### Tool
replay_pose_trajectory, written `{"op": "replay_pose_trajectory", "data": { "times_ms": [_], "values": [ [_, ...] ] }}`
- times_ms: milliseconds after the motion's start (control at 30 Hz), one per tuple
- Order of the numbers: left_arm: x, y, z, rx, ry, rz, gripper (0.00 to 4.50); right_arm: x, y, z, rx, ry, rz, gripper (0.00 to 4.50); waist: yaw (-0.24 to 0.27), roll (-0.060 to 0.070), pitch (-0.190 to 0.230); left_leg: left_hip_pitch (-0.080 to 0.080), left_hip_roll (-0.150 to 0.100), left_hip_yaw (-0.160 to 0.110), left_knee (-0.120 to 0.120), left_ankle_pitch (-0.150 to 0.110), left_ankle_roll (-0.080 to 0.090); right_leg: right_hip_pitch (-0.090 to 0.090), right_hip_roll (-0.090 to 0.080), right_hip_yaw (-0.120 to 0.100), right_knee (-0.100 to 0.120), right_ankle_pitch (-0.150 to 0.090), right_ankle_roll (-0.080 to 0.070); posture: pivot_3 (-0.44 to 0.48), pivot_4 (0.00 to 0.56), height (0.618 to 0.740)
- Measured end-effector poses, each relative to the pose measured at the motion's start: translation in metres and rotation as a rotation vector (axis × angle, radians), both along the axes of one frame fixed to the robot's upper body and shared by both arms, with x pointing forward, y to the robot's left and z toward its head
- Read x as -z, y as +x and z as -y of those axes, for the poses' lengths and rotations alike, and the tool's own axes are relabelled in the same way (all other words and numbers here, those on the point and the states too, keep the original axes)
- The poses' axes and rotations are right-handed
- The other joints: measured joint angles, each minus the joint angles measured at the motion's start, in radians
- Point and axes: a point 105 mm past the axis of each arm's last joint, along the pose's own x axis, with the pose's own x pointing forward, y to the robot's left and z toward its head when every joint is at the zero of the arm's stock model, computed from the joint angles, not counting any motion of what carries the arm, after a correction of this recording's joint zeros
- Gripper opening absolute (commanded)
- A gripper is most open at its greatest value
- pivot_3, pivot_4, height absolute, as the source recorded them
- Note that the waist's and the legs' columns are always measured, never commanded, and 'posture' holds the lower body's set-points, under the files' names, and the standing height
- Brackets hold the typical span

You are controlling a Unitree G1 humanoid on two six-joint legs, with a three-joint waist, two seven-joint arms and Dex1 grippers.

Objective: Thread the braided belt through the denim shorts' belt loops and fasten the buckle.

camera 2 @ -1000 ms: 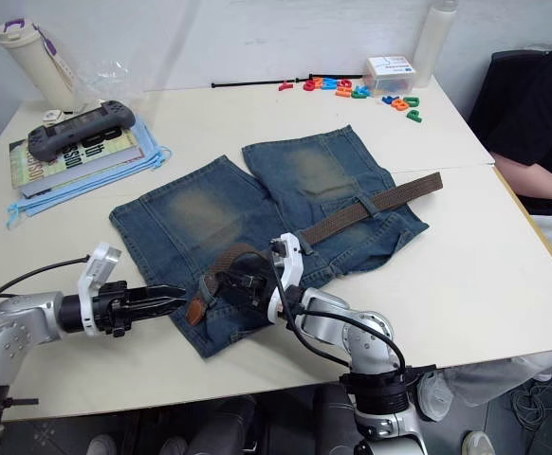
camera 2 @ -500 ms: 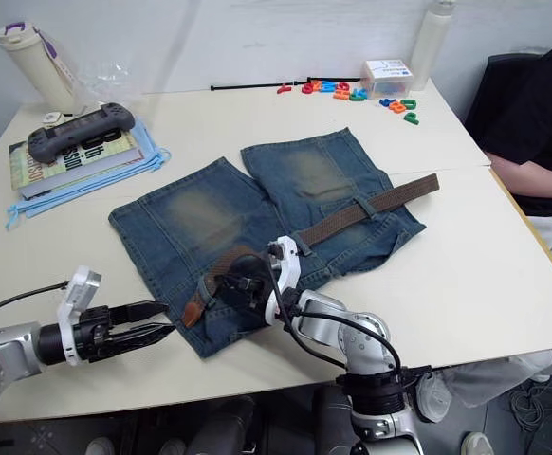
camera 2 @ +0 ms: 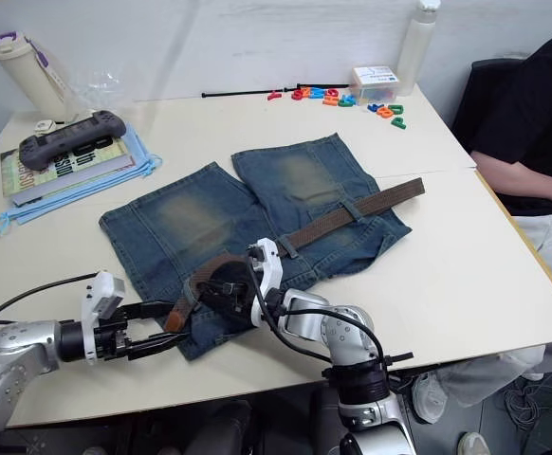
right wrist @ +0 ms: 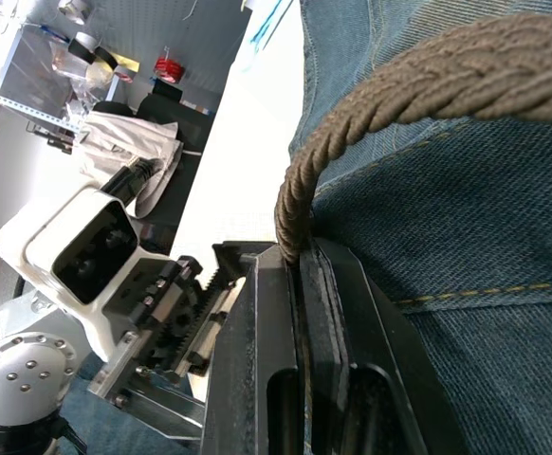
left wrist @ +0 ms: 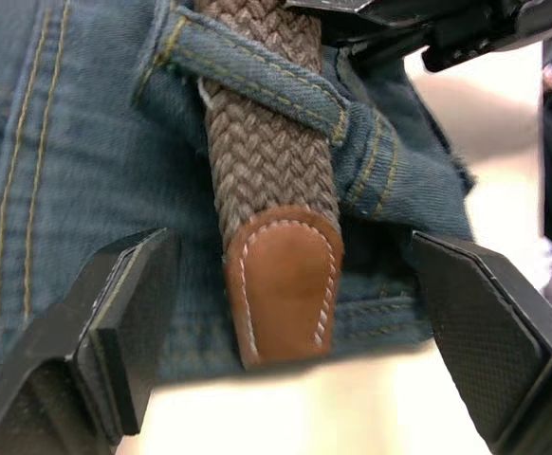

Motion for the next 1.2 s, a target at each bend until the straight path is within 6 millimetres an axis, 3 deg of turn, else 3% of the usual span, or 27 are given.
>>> {"op": "replay_pose_trajectory", "data": {
  "times_ms": [300, 400, 567, 667, 833, 967, 1100, 1133, 1167, 1200],
  "values": [
    [0.005, 0.004, -0.001, 0.020, 0.039, 0.048, 4.23, 0.000, 0.001, 0.001, 0.007, -0.006, 0.005, 0.00, 0.006, 0.004, -0.005, 0.000, 0.000, 0.000, 0.000, 0.000, 0.000, 0.000, 0.000, -0.001, 0.001, 0.000, 0.000, 0.000, 0.150, 0.657],
    [0.005, 0.006, -0.002, 0.016, 0.051, 0.061, 3.38, 0.001, 0.001, 0.001, 0.009, -0.009, 0.007, 0.00, 0.006, 0.004, -0.005, 0.000, 0.000, 0.000, 0.000, 0.000, 0.000, 0.000, 0.000, -0.001, 0.001, 0.000, 0.000, 0.000, 0.150, 0.657],
    [0.007, 0.011, -0.007, -0.011, 0.071, 0.067, 1.16, 0.000, 0.001, 0.001, 0.009, -0.012, 0.009, 0.00, 0.006, 0.004, -0.005, 0.000, 0.000, 0.000, 0.000, 0.000, 0.000, 0.000, 0.000, -0.001, 0.001, 0.000, 0.000, 0.000, 0.150, 0.657],
    [0.008, 0.011, -0.007, -0.012, 0.080, 0.069, 0.29, 0.001, 0.001, 0.001, 0.010, -0.016, 0.011, 0.00, 0.008, 0.004, -0.006, 0.000, 0.000, -0.001, 0.000, 0.000, 0.000, 0.000, 0.000, -0.001, 0.001, 0.000, 0.000, 0.000, 0.150, 0.657],
    [0.007, 0.010, -0.006, -0.027, 0.046, 0.055, 0.29, 0.000, 0.001, 0.002, 0.016, -0.028, 0.020, 0.00, 0.008, 0.005, -0.005, 0.000, 0.000, -0.001, 0.000, 0.000, 0.000, 0.000, 0.000, -0.001, 0.000, 0.000, 0.000, 0.000, 0.150, 0.657],
    [0.006, 0.008, -0.006, -0.033, -0.001, 0.025, 0.26, 0.003, 0.003, 0.010, 0.049, -0.073, 0.026, 1.30, 0.012, 0.005, -0.005, -0.001, 0.000, -0.001, 0.000, 0.000, 0.000, -0.001, 0.000, -0.001, 0.000, 0.000, 0.000, 0.000, 0.150, 0.657],
    [0.004, 0.001, -0.008, -0.051, -0.086, -0.044, 0.26, -0.001, 0.001, 0.040, 0.114, -0.110, 0.044, 3.11, 0.012, 0.007, -0.004, -0.004, 0.000, -0.001, 0.000, -0.002, 0.001, -0.002, 0.000, -0.001, -0.003, 0.000, 0.000, 0.000, 0.150, 0.657],
    [0.002, -0.001, -0.005, -0.044, -0.115, -0.064, 0.26, -0.006, 0.000, 0.048, 0.131, -0.115, 0.059, 3.78, 0.010, 0.007, -0.003, -0.004, 0.000, -0.001, 0.000, -0.002, 0.001, -0.002, 0.000, -0.001, -0.004, 0.000, 0.000, 0.000, 0.150, 0.657],
    [0.002, -0.001, -0.005, -0.043, -0.118, -0.065, 0.26, -0.006, 0.000, 0.049, 0.132, -0.116, 0.061, 3.99, 0.010, 0.007, -0.003, -0.004, 0.000, -0.001, -0.001, -0.002, 0.001, -0.002, 0.000, -0.001, -0.004, 0.000, 0.000, 0.000, 0.150, 0.657],
    [0.000, -0.002, -0.002, -0.037, -0.148, -0.081, 0.26, -0.010, 0.000, 0.054, 0.144, -0.125, 0.073, 4.48, 0.010, 0.008, -0.003, -0.004, 0.001, -0.001, -0.001, -0.002, 0.001, -0.002, 0.000, -0.001, -0.004, 0.000, 0.000, 0.000, 0.150, 0.657]
  ]
}}
